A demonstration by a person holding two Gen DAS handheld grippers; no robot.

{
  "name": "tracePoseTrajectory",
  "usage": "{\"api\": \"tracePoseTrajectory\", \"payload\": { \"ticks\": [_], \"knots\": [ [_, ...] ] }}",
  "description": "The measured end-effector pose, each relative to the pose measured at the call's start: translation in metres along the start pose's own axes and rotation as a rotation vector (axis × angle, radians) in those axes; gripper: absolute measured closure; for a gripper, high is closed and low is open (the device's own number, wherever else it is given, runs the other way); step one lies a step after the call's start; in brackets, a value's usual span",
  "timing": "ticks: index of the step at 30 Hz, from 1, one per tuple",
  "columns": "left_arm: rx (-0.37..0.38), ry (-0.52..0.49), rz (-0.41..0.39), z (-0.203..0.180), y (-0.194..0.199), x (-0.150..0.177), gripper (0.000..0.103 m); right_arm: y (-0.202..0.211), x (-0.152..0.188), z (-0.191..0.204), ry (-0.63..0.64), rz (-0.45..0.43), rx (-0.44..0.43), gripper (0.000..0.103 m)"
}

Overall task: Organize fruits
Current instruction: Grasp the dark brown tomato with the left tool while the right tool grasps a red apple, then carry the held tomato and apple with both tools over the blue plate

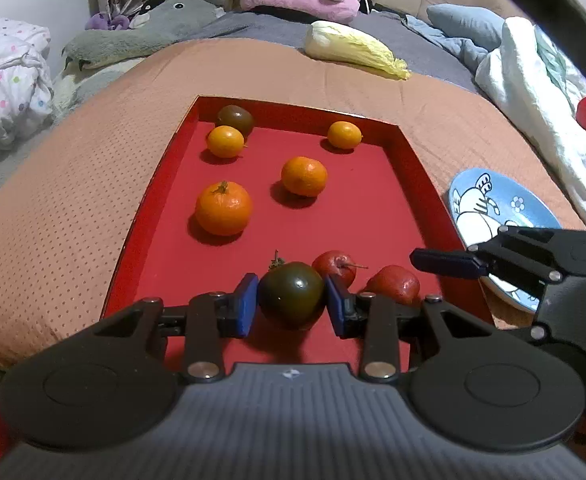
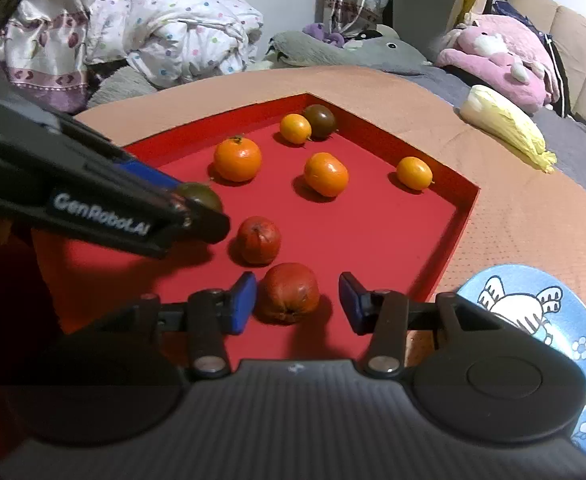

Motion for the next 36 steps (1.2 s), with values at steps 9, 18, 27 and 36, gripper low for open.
{"api": "tracePoseTrajectory", "payload": {
  "ticks": [9, 18, 27, 36],
  "knots": [
    [-0.011, 0.0, 0.032, 0.005, -0.006, 0.005, 0.061, -0.004, 0.0, -0.001, -0.033, 0.019, -0.014, 0.067],
    [-0.012, -0.005, -0.034, 0.0, 0.007, 0.001, 0.061, 0.025, -0.012, -0.011, -0.086, -0.068, -0.011, 0.067],
    [-0.019, -0.061, -0.077, -0.016, 0.02, -0.008, 0.061, 0.057, -0.014, -0.032, -0.144, -0.145, 0.014, 0.067],
    [0.024, -0.125, -0.087, -0.057, 0.02, -0.011, 0.061, 0.072, 0.005, -0.059, -0.196, -0.163, 0.056, 0.067]
  ]
}}
Point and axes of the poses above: each gripper's, at about its wrist camera, not at the fingertips, and y roughly against the way its jaws point, z to its left, x to its underside, the point moved 5 cm from there along -y, roughly the way its jaws point, and after that the axes turned 3 degrees about x, right-handed, at the moved point
